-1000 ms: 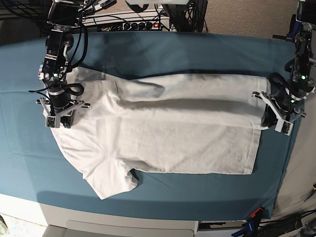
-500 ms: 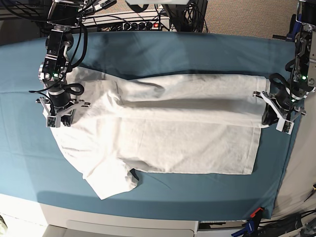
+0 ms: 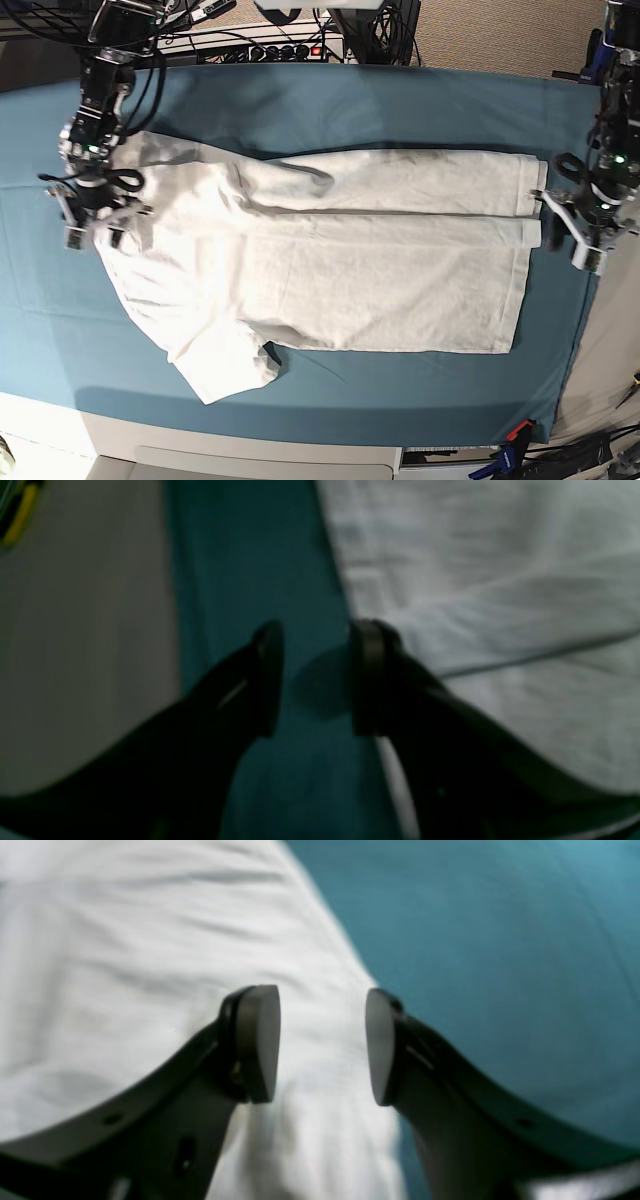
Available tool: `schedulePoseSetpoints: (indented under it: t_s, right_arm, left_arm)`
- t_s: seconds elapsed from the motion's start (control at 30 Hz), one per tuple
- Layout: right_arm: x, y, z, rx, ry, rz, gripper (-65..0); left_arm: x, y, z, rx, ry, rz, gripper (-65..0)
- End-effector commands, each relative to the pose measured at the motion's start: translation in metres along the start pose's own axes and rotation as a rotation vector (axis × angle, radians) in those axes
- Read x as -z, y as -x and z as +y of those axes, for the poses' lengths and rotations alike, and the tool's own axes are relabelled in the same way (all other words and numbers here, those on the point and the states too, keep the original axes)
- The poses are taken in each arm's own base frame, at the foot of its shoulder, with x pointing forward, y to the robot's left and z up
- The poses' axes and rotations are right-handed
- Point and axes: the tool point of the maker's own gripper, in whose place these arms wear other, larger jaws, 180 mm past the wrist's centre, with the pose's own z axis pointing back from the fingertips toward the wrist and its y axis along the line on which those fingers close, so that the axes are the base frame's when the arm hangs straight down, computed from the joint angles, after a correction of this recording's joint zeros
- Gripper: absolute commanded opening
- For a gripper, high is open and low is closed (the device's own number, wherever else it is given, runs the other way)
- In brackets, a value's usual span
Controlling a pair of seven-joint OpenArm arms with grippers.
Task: Fold the T-shirt properly
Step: 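Raise both grippers away from the folded shirt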
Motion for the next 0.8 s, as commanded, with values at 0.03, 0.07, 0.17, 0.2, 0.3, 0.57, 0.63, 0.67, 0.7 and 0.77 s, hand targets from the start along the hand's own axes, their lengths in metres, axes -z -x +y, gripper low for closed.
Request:
schedulePoseSetpoints:
  t_s: [0.03,0.07,0.17,0.2,0.3,0.57,0.63,0.67,0.7,0.77]
  right_arm:
    - [-0.009,-0.031,-0.034,0.064,0.050,-0.090,-36.9]
    - [-0.014,-0.035,-0.047,0.090,0.057,-0.097,-36.9]
    - [-0.032,-0.043,-0.075,0.189,-0.009,-0.118,-36.9]
    - [-0.039,-0.045,-0.083,0.228,-0.041,-0.125,-36.9]
    - [-0.061,-0.045,-0.110,0.307,-0.077,-0.141,-36.9]
    - [-0.098,0.024,-0.114,0.394,-0.163,0.036,-37.0]
    - [-0.101,0.043,-0.102,0.426,-0.211,0.089,-37.0]
    - [-0.102,0.052,-0.095,0.436,-0.236,0.109,-37.0]
    - [-0.102,0.058,-0.089,0.454,-0.257,0.122,-37.0]
    - [-0.103,0.068,-0.079,0.498,-0.295,0.139,-37.0]
  left_arm:
    - [-0.015,-0.033,0.041,-0.006,-0.079,-0.089,-42.2]
    - [-0.021,-0.040,0.055,-0.043,-0.097,-0.109,-42.2]
    - [-0.047,-0.062,0.091,-0.120,-0.119,-0.181,-42.2]
    - [-0.056,-0.066,0.104,-0.144,-0.136,-0.199,-42.2]
    - [-0.080,-0.078,0.127,-0.160,-0.152,-0.251,-42.2]
    - [-0.096,-0.064,0.132,-0.195,-0.118,-0.239,-42.2]
    - [-0.095,-0.062,0.128,-0.196,-0.107,-0.239,-42.2]
    - [-0.095,-0.062,0.126,-0.189,-0.097,-0.240,-42.2]
    - [-0.095,-0.062,0.126,-0.191,-0.095,-0.241,-42.2]
    - [-0.095,-0.062,0.126,-0.190,-0.096,-0.244,-42.2]
